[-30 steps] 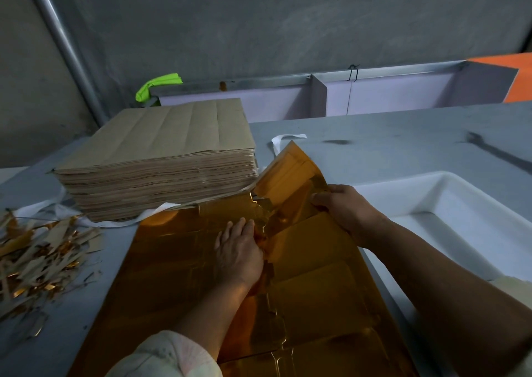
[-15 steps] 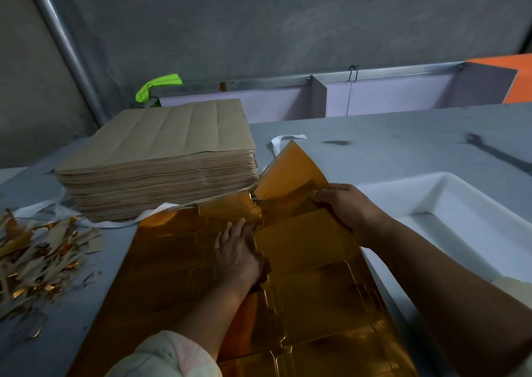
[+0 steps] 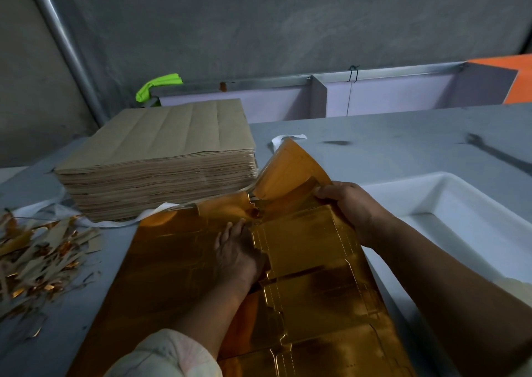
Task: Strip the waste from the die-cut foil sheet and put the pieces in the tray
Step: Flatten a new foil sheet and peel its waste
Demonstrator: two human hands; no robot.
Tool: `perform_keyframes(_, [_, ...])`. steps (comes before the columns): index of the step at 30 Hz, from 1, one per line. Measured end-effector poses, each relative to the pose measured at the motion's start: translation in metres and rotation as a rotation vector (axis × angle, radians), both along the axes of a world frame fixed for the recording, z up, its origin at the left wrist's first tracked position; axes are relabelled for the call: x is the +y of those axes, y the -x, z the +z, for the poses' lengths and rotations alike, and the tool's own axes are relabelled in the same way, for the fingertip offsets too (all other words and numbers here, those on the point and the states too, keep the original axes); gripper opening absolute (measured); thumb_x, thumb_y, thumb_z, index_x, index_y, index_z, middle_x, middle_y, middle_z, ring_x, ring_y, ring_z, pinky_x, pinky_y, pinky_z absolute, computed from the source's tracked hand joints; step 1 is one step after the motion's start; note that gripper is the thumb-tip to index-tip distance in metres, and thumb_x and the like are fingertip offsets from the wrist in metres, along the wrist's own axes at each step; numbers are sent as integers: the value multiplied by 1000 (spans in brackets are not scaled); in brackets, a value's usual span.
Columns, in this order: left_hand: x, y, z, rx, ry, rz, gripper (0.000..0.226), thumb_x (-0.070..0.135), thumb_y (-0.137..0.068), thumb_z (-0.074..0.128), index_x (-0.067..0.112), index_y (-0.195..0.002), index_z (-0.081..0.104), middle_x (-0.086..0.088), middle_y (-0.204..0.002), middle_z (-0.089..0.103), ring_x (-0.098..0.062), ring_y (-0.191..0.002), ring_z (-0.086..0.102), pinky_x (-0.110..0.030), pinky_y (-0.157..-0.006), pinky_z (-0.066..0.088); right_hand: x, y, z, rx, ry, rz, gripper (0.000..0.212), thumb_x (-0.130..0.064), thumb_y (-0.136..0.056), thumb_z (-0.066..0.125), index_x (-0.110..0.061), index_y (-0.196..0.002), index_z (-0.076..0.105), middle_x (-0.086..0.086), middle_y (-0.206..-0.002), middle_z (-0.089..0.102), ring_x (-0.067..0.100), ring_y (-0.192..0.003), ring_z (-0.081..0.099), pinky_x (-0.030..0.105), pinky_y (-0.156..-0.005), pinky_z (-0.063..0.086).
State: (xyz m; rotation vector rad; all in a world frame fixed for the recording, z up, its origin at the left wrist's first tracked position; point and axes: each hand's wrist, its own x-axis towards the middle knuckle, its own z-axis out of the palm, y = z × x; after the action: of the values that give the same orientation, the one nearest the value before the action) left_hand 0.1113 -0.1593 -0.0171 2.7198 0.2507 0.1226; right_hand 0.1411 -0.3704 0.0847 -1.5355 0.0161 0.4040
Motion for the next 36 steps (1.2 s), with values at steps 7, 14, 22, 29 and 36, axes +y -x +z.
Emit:
perform_keyframes(7, [-3,3,7,-7,54,49,71,41,-93,61,25,-152,24,2,-163,15,-18,-151,3,-36,-121,-1,1,0,0,-16,-17,-26,24,-23,-94,59,-7,-111,64,24,-102,71,32,-72,73,33,-50,57])
perform_keyframes(14, [-3,3,7,-12,48,44,73,39,-92,62,24,-152,22,3,-163,17,-16,-151,2,-35,-121,0,1,0,0,-31,-19,-23,23,-22,-94,59,-6,-109,64,24,-103,71,32,-74,73,33,-51,57])
perform_keyframes(22, [2,4,0,-62,91,21,68,42,-92,62,31,-151,31,6,-163,15,-22,-150,9,-41,-122,10,0,-6,-8,-2,30,39,22,-25,-96,60,-14,-115,63,18,-104,73,38,-91,72,45,-70,61])
perform_keyframes(29, [4,1,7,-270,463,176,19,19,-102,45,19,-107,63,-3,-134,48,-7,-105,49,-13,-79,40,3,-11,-15,-7,54,46,21,-21,-96,62,-10,-113,66,14,-96,76,33,-85,74,47,-79,60])
perform_keyframes(36, [5,18,20,-305,972,147,54,45,-96,47,1,-74,70,-25,-74,67,-37,-72,64,-37,-68,54,4,-13,-18,-51,97,27,14,-22,-97,61,-12,-102,68,10,-81,75,24,-67,73,34,-59,58])
